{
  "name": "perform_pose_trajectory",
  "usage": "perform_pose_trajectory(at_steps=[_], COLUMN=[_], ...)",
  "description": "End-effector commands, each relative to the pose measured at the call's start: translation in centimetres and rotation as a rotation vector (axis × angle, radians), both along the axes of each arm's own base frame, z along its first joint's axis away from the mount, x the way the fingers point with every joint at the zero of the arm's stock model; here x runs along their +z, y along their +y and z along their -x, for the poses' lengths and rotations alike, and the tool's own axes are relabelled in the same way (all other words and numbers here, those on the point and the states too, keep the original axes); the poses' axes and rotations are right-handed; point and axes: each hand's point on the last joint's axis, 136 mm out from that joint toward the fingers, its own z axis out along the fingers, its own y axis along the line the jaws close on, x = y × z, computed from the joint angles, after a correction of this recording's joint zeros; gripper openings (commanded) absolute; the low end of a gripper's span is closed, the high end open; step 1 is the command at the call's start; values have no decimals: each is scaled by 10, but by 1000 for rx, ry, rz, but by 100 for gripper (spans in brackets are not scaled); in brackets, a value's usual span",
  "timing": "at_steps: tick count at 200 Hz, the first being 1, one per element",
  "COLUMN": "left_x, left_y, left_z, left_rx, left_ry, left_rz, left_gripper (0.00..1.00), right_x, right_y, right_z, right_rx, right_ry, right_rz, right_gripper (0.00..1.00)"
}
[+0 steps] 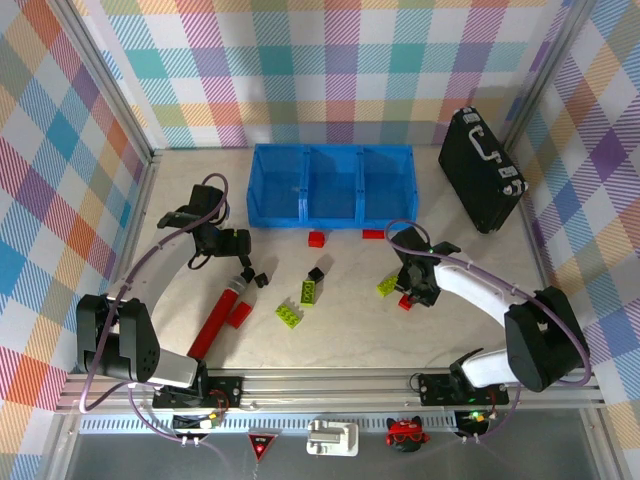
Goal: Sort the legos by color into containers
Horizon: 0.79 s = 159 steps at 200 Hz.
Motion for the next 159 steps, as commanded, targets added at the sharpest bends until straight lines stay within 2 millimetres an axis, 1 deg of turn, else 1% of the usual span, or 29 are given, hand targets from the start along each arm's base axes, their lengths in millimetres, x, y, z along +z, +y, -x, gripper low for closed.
perform_pose_trajectory(at_steps=[1,20,46,132,159], left_x=[15,14,13,18,18], left_y=[9,7,4,1,-1], left_z=[-3,-3,-4,-5,-6], left_rx=[35,31,27,23,22], left_ry=[-28,-27,-30,-56,-57], left_rz=[-23,-11,6,30,39], left_gripper=[96,95,96,95,95], right_x=[-8,-11,-13,-25,-23], right_y=[6,5,3,2,3], right_z=[2,5,7,10,9], right_rx=[-9,-20,-20,-36,-34], right_ry=[27,40,47,61,53], right_rz=[-16,-9,3,4,2], right_gripper=[48,52,53,49,44])
